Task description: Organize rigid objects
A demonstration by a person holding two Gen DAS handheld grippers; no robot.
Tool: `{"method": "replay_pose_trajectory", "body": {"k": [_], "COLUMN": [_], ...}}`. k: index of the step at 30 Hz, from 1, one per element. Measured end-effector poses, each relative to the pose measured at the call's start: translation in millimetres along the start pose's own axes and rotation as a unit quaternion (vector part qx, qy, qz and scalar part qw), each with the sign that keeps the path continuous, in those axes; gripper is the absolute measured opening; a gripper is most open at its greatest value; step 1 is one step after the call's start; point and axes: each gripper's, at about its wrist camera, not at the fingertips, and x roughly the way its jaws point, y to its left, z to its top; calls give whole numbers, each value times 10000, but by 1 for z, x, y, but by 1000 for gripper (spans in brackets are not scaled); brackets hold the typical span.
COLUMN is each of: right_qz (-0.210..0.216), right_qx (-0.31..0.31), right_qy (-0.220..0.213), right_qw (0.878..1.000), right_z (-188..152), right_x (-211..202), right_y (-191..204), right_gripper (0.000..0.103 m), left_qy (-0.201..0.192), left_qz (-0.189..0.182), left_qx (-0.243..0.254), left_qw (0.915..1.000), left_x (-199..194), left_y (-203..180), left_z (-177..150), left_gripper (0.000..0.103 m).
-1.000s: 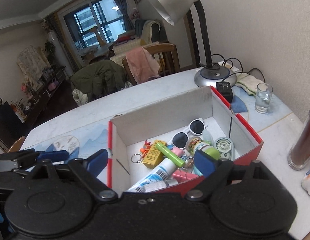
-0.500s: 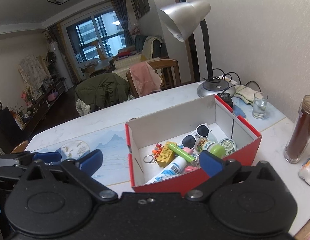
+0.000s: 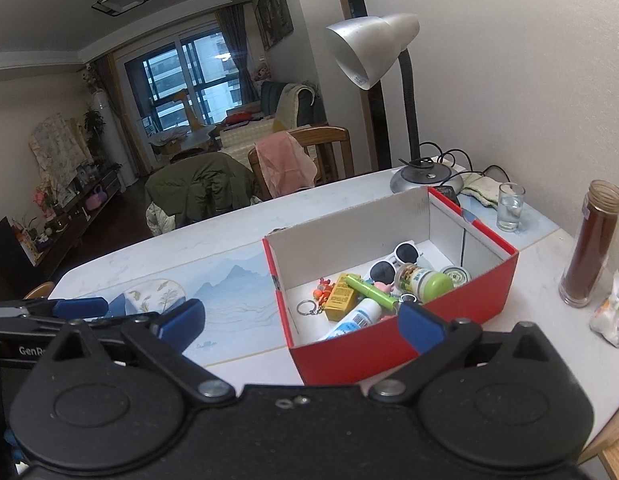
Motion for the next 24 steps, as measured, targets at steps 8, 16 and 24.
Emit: {"method": "replay_pose_trajectory", "body": {"k": [8,16,24], "right_qz": [-69,-157,-160], "right_qx": [18,33,7], "right_qy": [-1,9,-9], "right_qw": [10000,9999,9999], "right_z": [-10,-17,-17], "right_x": [-6,-8,-9], "right_y": [9,15,19], "right_gripper": [103,103,103], "left_qy": [2,-82,-120], "left_qz": [-97,-115,-57], "left_qx": [76,153,143], "left_qw": [9999,9998,9998], "left_x": [-7,-12,-19], "left_y": [1,1,3], "left_z": [-6,-10,-13], "left_gripper": [103,103,103]}}
